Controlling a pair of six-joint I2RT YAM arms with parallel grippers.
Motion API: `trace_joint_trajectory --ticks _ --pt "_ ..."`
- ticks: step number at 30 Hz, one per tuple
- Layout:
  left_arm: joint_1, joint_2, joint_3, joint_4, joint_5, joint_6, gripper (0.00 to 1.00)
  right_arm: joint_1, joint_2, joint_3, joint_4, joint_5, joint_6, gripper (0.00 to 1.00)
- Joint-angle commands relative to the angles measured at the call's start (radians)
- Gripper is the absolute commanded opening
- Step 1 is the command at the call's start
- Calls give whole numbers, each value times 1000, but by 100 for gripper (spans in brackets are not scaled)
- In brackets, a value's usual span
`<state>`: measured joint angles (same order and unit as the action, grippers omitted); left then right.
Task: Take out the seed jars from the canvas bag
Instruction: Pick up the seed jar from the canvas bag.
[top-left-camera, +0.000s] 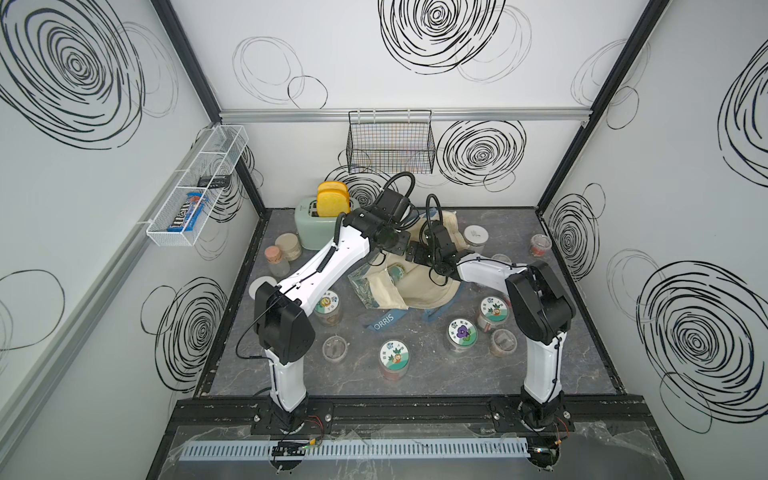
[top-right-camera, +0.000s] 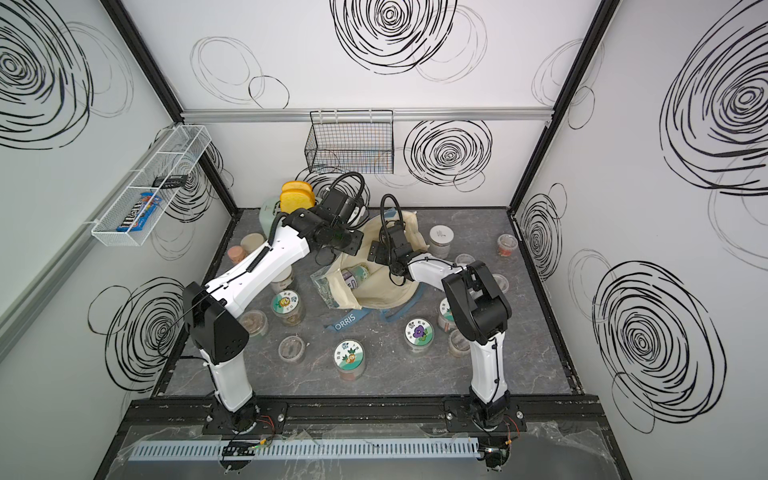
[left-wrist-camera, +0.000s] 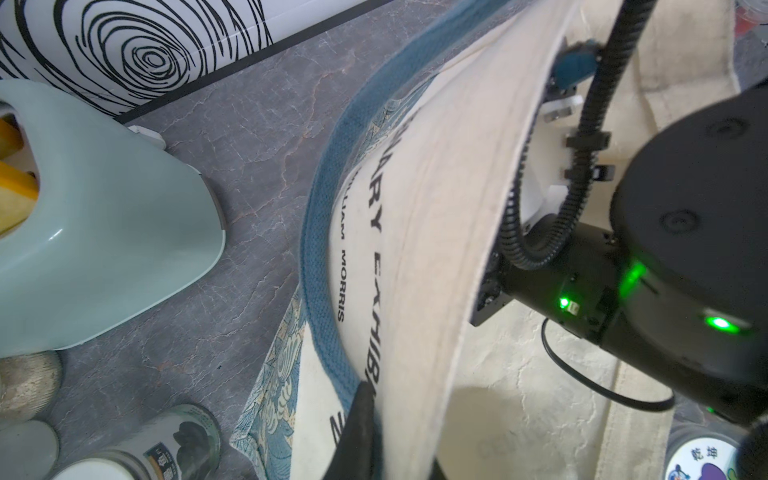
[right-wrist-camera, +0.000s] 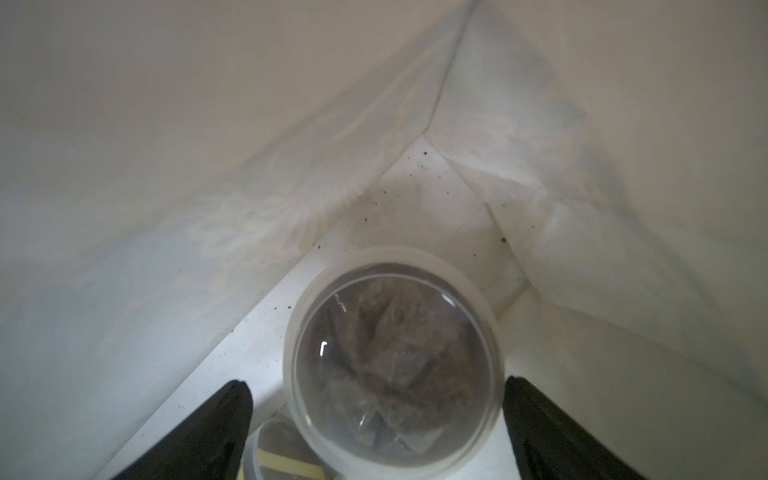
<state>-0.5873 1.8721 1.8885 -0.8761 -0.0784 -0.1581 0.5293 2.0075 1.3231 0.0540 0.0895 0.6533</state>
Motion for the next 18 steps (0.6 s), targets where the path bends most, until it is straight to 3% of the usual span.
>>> trace_joint_trajectory --ticks 1,9,18 --pt "-8 -44 -2 40 33 -14 0 -31 57 44 -39 -11 11 98" --pt "-11 -42 -8 45 35 -13 0 -54 108 108 -48 -66 13 98" --pt "-13 -44 -7 47 23 -12 0 -47 96 94 -48 -79 17 81"
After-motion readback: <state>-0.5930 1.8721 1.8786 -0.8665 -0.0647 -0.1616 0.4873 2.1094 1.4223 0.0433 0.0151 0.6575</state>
